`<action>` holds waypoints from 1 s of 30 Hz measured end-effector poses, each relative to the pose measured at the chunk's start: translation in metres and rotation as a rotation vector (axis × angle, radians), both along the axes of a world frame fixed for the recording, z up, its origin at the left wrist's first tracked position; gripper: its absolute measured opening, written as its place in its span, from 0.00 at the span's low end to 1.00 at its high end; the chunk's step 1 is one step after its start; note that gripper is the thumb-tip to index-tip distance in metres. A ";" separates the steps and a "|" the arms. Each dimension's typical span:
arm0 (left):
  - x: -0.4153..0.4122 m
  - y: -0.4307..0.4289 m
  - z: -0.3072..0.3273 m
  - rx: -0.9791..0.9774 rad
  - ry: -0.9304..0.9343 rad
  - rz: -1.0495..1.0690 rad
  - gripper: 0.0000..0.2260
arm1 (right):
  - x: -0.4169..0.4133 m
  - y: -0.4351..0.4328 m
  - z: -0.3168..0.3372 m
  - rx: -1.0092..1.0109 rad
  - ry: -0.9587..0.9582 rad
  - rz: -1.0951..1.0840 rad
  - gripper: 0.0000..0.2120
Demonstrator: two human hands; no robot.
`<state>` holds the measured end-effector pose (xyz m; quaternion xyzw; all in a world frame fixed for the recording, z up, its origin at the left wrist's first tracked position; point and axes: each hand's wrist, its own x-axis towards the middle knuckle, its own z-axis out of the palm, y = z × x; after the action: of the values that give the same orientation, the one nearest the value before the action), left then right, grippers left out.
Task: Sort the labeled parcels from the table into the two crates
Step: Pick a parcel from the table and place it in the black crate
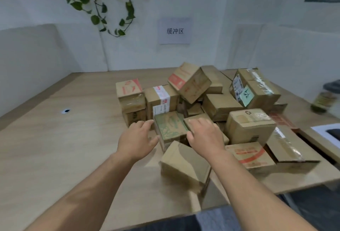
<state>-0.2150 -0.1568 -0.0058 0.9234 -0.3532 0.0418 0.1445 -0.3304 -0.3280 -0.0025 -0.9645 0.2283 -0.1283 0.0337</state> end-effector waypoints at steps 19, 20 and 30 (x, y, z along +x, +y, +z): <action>0.144 -0.187 0.024 -0.094 0.166 -0.204 0.31 | 0.129 -0.170 0.002 0.535 -0.238 -0.391 0.28; 0.146 -0.193 0.025 -0.090 0.166 -0.221 0.31 | 0.132 -0.176 0.000 0.616 -0.291 -0.413 0.28; 0.138 -0.222 0.026 -0.281 0.506 -0.136 0.31 | 0.154 -0.209 -0.003 1.545 -0.684 -0.286 0.23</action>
<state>-0.0770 -0.3787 0.0198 0.8496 -0.3577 -0.1509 0.3569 -0.1764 -0.5365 -0.0053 -0.5411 0.3486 -0.2239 0.7318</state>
